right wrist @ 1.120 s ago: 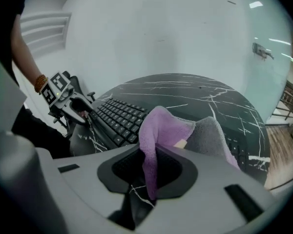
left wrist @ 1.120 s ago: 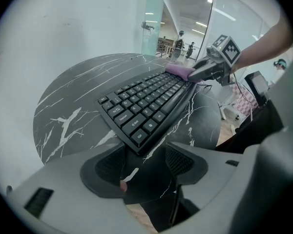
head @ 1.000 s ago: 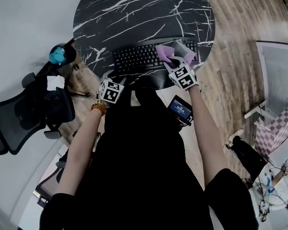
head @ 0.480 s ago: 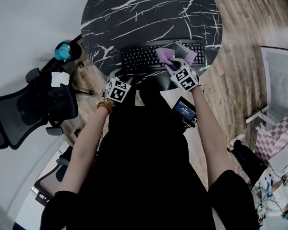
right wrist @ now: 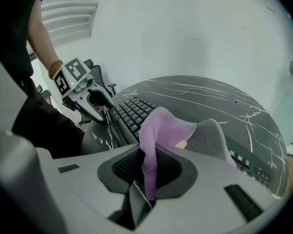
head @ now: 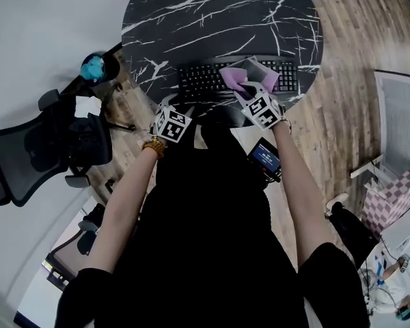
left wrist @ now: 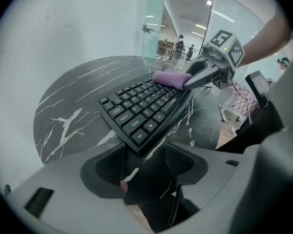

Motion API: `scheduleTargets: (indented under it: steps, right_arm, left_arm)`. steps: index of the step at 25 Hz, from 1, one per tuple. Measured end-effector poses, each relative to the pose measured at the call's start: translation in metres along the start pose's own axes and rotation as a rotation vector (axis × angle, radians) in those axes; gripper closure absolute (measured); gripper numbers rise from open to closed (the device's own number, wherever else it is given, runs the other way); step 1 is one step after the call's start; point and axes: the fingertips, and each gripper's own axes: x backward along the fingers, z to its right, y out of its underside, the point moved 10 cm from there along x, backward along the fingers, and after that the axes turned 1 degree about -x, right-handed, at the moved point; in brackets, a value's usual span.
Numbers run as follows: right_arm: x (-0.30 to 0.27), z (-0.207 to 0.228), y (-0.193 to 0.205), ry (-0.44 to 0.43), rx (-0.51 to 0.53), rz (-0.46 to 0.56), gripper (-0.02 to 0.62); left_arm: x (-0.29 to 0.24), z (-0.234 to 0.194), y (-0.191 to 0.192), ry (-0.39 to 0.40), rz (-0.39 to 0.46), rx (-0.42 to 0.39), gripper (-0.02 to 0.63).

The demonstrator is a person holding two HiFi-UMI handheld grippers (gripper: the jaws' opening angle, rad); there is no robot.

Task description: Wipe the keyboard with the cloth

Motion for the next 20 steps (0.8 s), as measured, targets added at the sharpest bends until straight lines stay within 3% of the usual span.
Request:
scheduleTargets:
  steps: [20]
  right_arm:
    - [-0.060,-0.064,-0.064,-0.203,0.117,-0.027,0.509]
  left_arm:
    - [0.000,0.003,0.003,0.007,0.046,-0.002,0.350]
